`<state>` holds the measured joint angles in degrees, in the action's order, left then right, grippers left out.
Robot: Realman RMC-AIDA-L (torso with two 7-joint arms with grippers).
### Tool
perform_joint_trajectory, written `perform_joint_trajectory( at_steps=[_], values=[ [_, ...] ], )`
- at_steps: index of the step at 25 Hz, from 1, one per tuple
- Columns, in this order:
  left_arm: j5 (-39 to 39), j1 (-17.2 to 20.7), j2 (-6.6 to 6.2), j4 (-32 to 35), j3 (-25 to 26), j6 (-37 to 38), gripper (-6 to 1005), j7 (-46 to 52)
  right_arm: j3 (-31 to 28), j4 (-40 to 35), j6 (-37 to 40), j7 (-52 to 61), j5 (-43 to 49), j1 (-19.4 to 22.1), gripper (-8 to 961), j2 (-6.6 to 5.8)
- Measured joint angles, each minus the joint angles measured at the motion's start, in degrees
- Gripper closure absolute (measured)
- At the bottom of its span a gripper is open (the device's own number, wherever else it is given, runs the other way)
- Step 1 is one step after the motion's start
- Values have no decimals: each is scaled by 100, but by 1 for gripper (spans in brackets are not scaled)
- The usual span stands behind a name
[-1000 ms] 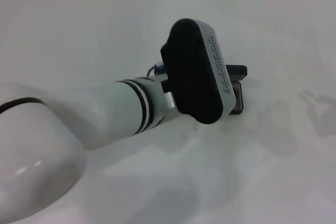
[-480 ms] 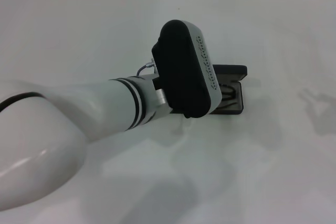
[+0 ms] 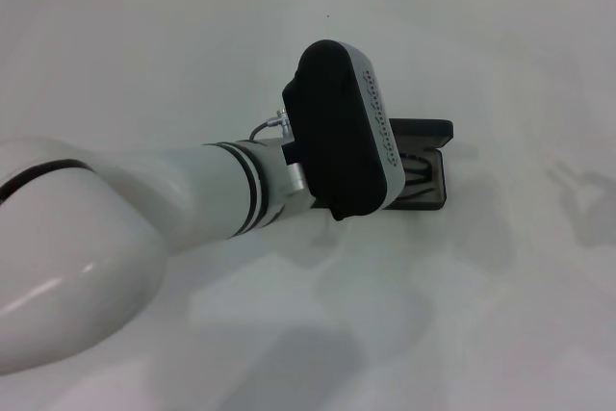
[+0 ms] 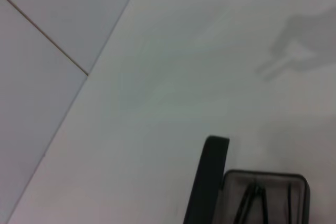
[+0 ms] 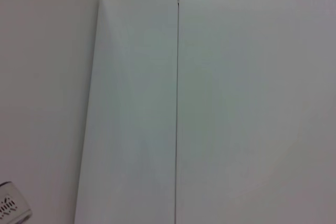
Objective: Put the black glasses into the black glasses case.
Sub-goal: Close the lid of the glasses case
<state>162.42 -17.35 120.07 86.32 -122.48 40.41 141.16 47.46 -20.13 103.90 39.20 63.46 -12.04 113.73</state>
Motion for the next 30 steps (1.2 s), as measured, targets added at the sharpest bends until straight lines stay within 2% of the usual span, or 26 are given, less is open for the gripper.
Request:
perform_joint_trajectory(
  at_steps=[7, 30],
  values=[
    [0, -61, -2, -9, 95, 246, 702, 1, 0, 5, -2, 0, 0, -3, 860, 0],
    [0, -346, -10, -293, 119, 272, 705, -168, 0, 13, 4, 0, 62, 9, 860, 10]
  ],
)
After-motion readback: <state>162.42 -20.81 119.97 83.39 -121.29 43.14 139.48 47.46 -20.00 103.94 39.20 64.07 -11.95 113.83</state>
